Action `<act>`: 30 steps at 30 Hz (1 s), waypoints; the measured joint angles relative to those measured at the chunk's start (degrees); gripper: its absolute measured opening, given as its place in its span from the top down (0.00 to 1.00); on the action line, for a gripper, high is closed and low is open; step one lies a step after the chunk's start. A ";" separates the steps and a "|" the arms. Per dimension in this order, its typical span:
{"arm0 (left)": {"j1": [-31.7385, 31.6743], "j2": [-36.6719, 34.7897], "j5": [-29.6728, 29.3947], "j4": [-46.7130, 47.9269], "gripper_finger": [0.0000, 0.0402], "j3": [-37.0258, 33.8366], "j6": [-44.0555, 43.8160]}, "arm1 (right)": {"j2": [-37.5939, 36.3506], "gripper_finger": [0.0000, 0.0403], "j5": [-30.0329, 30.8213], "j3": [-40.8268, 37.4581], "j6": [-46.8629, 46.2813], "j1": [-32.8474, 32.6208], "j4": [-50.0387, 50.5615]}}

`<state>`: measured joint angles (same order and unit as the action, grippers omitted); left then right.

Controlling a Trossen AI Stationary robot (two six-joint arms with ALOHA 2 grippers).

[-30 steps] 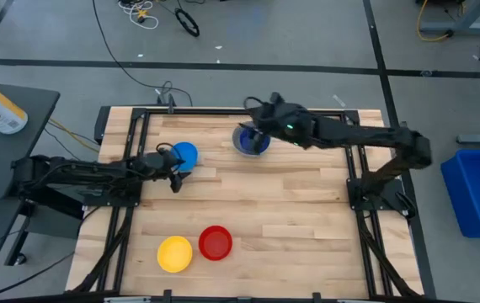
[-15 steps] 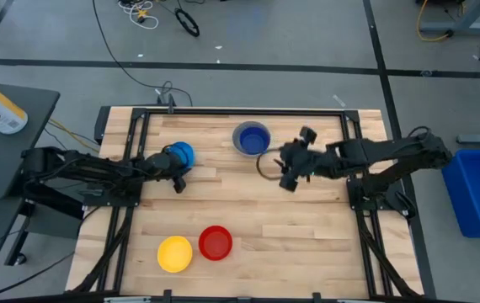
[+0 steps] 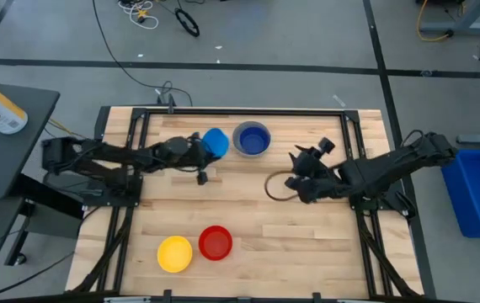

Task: Nest bowls inside each other
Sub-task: Stack the blue bowl on the dark blue bowl

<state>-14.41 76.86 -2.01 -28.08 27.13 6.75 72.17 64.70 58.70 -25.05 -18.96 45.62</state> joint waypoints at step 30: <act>-4.70 43.24 1.75 36.37 0.98 53.08 10.21 | -8.53 0.63 -4.93 -27.92 -6.08 -7.12 -21.72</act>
<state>-19.11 120.09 -0.26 8.29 80.22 16.96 63.64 59.77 30.79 -31.13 -26.09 23.90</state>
